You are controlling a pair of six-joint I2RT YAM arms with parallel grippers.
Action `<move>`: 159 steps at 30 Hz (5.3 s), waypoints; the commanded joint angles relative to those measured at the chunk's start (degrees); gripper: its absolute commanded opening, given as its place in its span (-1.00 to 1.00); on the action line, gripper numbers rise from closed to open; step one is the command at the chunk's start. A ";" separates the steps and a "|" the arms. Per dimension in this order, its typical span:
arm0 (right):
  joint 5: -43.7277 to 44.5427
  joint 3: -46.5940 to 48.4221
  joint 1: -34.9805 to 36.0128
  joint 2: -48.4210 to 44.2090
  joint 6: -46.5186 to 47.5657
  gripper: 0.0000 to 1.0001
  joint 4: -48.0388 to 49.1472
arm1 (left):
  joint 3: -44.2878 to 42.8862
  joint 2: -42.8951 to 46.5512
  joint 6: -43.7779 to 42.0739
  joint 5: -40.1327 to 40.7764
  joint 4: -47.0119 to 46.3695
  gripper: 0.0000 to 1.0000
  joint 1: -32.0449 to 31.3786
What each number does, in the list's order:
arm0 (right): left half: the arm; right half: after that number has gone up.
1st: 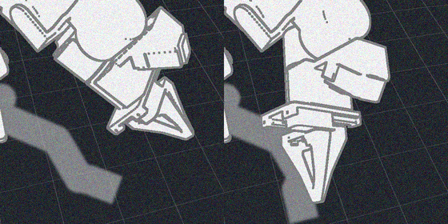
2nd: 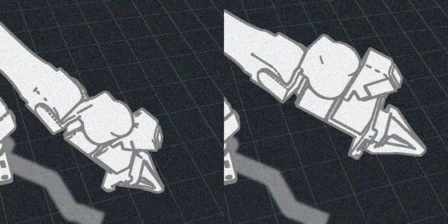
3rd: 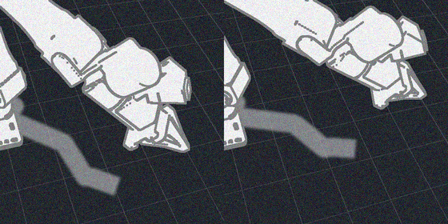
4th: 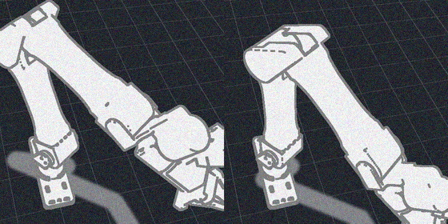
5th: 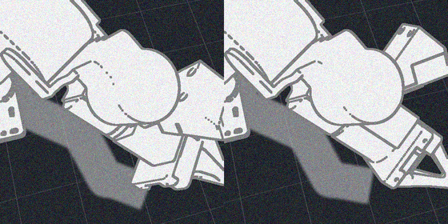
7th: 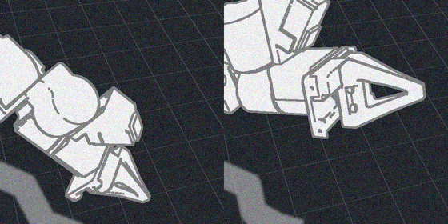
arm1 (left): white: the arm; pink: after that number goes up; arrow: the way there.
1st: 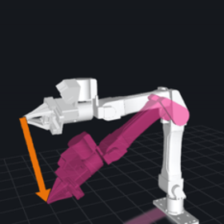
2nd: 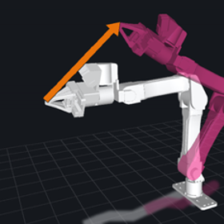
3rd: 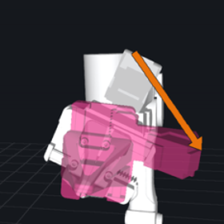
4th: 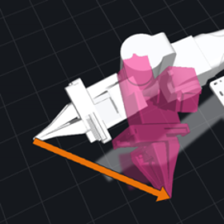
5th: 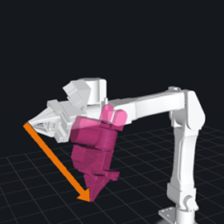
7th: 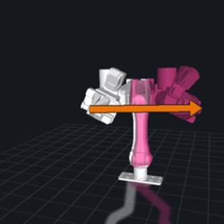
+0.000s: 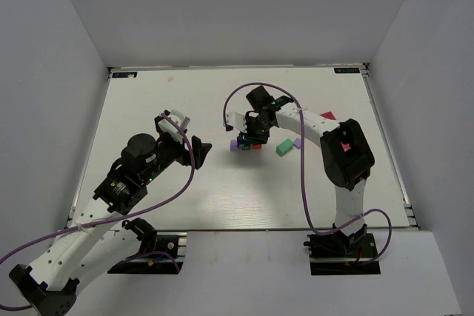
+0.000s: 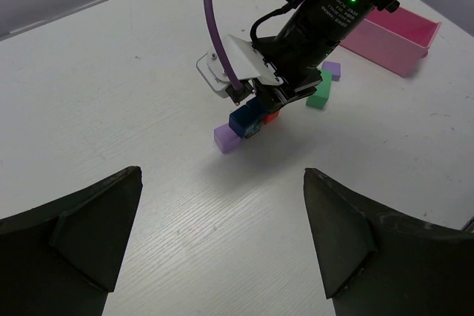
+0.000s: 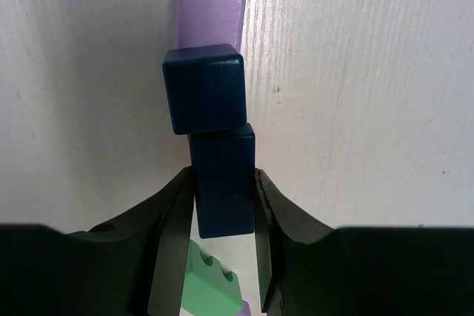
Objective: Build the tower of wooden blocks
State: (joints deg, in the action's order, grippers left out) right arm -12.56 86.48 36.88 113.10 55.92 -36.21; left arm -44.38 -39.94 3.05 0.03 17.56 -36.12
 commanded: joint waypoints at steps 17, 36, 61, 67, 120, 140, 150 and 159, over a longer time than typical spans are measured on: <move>-0.98 1.68 0.47 0.98 0.68 -0.88 -0.53 | 0.26 0.66 0.55 0.49 0.02 1.00 0.17; -0.63 0.97 0.47 0.55 0.86 0.15 -0.36 | 0.26 0.66 0.03 0.49 0.02 1.00 0.17; 9.27 -18.06 -5.76 -22.12 -4.58 0.81 17.27 | 1.48 -0.39 0.98 1.12 -0.68 1.00 0.17; 2.40 -21.00 -13.23 -26.52 -1.90 0.38 16.20 | 1.94 -4.87 3.72 -3.46 -1.84 1.00 0.17; -8.01 -12.21 -24.84 -4.64 56.31 0.09 -7.21 | 0.61 -8.04 0.64 -4.69 0.72 0.73 0.70; -7.92 -11.77 -24.40 -3.67 57.11 -0.65 -12.92 | 0.61 -8.04 0.64 -4.69 0.72 0.73 0.70; -6.42 -16.43 -24.58 -14.13 46.74 -1.00 -10.73 | 0.61 -7.52 0.64 -4.69 0.72 0.73 0.70; -16.42 -16.69 -22.74 -21.60 31.19 -1.00 -8.80 | 0.61 -6.46 0.64 -3.64 0.72 0.73 0.70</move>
State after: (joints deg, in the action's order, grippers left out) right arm -22.35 69.95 12.84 93.84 94.30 -45.87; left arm -42.44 -47.72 3.88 -4.27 18.00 -35.73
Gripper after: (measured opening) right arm 0.416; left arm 0.863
